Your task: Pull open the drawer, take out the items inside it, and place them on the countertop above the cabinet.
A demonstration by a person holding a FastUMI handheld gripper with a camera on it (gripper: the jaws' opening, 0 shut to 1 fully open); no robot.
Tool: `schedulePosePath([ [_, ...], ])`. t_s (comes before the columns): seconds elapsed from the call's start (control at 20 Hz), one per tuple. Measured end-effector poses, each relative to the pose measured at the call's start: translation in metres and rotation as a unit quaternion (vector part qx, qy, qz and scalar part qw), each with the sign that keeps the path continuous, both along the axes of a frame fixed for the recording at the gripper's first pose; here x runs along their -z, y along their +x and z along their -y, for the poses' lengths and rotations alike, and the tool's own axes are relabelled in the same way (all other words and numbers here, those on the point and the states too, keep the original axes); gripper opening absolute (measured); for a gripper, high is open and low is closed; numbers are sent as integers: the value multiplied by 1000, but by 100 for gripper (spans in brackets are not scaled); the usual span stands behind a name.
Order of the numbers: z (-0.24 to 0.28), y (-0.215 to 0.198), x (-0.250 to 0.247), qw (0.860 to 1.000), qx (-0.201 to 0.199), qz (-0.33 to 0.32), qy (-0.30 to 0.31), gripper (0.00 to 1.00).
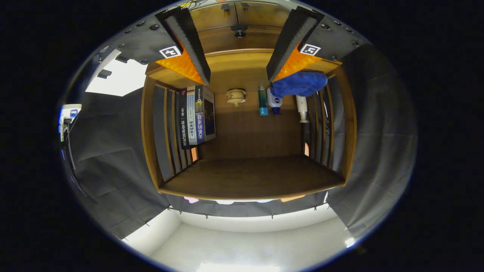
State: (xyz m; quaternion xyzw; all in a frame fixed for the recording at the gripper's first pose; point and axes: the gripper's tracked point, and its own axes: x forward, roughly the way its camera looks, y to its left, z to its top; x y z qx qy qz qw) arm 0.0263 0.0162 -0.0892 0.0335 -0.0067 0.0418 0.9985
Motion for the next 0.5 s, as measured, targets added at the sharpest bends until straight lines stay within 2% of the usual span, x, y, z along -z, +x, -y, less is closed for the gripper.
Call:
schedulePosePath([
  [0.5, -3, 20, 104, 998, -4, -62, 11, 99],
])
